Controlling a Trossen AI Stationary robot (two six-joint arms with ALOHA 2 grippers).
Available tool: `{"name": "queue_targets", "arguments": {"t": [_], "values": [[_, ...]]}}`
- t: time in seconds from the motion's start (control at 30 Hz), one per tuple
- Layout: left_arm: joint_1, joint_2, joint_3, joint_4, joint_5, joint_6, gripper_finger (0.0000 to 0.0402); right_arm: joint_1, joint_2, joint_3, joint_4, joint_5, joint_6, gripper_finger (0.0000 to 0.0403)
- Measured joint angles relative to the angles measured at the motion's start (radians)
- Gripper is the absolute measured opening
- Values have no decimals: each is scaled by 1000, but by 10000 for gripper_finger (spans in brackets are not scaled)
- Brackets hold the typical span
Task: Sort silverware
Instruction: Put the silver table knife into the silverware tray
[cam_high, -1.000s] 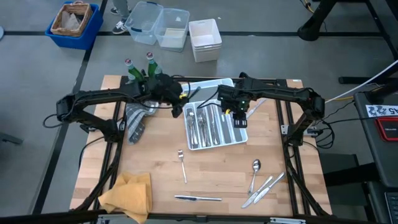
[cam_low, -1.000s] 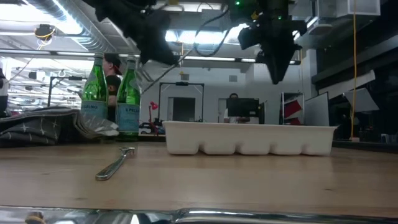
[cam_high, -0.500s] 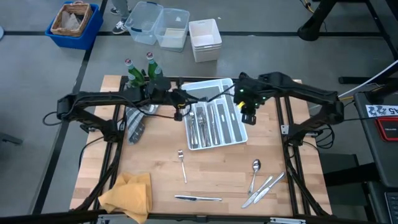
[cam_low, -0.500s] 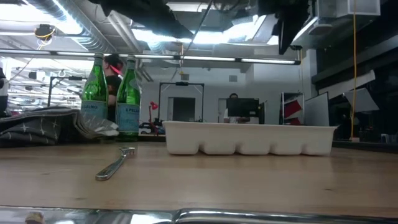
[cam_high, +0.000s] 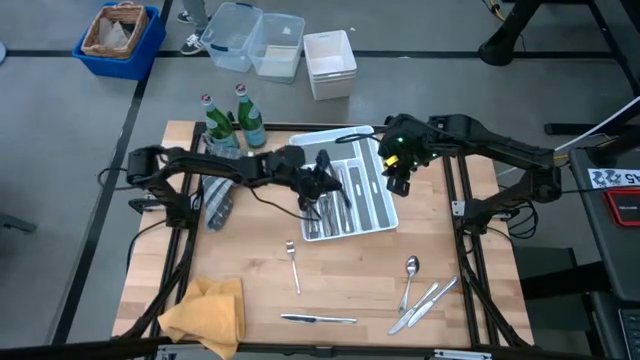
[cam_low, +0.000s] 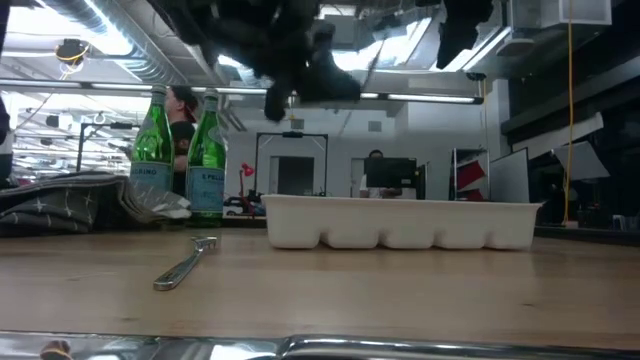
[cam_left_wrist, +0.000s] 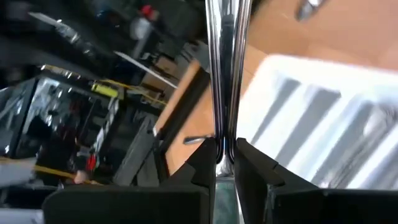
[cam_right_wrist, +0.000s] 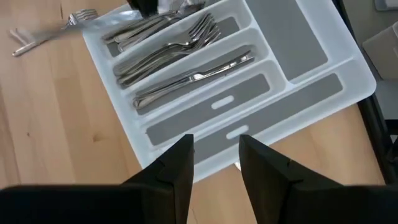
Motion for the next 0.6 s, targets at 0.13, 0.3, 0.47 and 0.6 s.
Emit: {"name": "queue_targets", "arguments": {"t": [0.13,0.3,0.47,0.6], "values": [[-1,80,0,-4,0,127,33,0,1,0,12,0,26,131],[0,169,0,0,-2,308,33,0,1,0,23,0,54,131],[5,245,-1,70,-5,404,33,0,1,0,54,-1,55,131],[16,289,0,119,-12,426,33,0,1,0,74,-2,55,131]]}}
